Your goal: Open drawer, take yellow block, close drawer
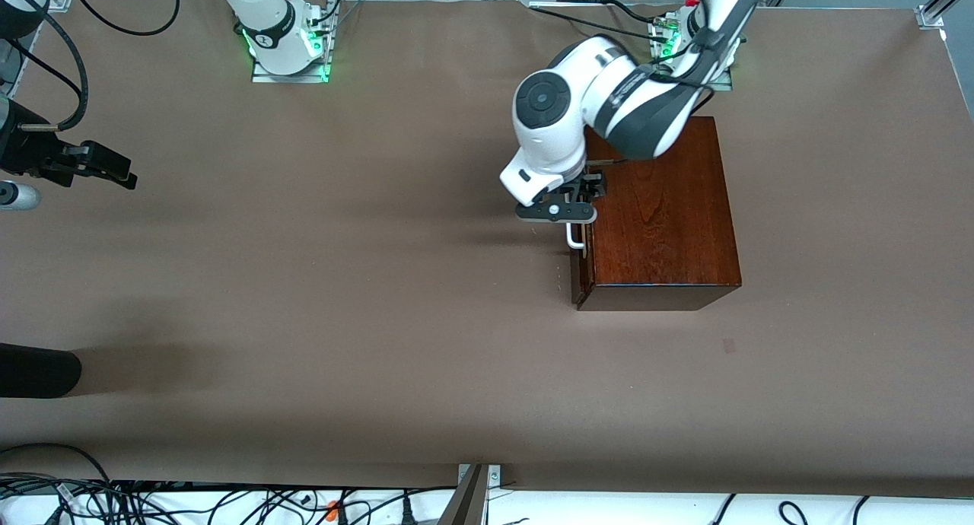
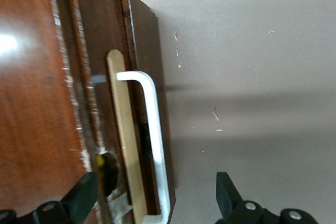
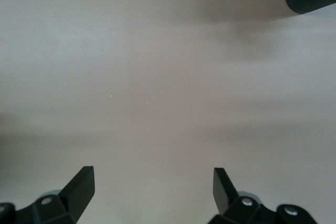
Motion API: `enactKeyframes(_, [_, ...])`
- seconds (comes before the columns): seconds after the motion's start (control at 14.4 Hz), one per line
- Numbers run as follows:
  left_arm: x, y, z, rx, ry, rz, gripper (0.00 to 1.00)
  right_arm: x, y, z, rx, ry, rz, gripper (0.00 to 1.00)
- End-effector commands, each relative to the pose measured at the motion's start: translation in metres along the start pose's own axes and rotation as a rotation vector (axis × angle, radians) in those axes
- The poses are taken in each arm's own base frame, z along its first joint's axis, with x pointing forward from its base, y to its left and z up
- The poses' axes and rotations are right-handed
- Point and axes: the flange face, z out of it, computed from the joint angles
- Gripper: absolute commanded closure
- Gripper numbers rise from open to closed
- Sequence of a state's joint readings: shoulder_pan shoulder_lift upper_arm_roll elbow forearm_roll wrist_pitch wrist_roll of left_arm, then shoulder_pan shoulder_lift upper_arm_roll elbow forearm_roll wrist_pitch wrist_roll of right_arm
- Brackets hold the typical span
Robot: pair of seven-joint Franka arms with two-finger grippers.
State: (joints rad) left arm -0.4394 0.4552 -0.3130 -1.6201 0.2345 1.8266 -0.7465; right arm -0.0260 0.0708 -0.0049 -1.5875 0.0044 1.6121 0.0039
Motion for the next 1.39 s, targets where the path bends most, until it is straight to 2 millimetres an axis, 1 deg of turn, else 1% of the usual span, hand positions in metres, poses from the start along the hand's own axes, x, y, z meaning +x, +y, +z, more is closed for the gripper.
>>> enactKeyframes(0.0, [0.003, 0.014, 0.009, 0.054, 0.040, -0.003, 0.00, -0.002, 0.001, -0.007, 0.004, 0.003, 0.010, 0.00])
enactKeyframes(0.14, [-0.002, 0.026, 0.021, 0.077, 0.039, -0.003, 0.00, -0.002, 0.001, -0.007, 0.004, 0.003, 0.010, 0.00])
enactKeyframes(0.35, [0.003, 0.031, 0.027, 0.077, 0.081, 0.007, 0.00, -0.002, 0.001, -0.007, 0.004, 0.003, 0.010, 0.00])
enactKeyframes(0.42, [0.004, 0.033, 0.032, 0.076, 0.078, -0.002, 0.00, -0.002, 0.001, -0.007, 0.004, 0.003, 0.010, 0.00])
enactKeyframes(0.62, [0.007, 0.031, 0.037, 0.099, 0.094, 0.000, 0.00, -0.002, 0.001, -0.007, 0.004, 0.003, 0.010, 0.00])
enactKeyframes(0.9, [0.009, 0.036, 0.056, 0.130, 0.097, 0.017, 0.00, -0.002, 0.001, -0.007, 0.004, 0.003, 0.010, 0.00])
enactKeyframes(0.97, [0.011, 0.039, 0.056, 0.112, 0.109, 0.012, 0.00, -0.002, 0.001, -0.007, 0.004, 0.003, 0.010, 0.00])
enactKeyframes(1.11, [0.012, 0.043, 0.063, 0.098, 0.113, 0.009, 0.00, -0.002, 0.001, -0.007, 0.004, 0.003, 0.010, 0.00])
enactKeyframes(1.32, [0.013, 0.044, 0.062, 0.091, 0.121, 0.002, 0.00, -0.002, 0.001, -0.007, 0.004, 0.003, 0.008, 0.00])
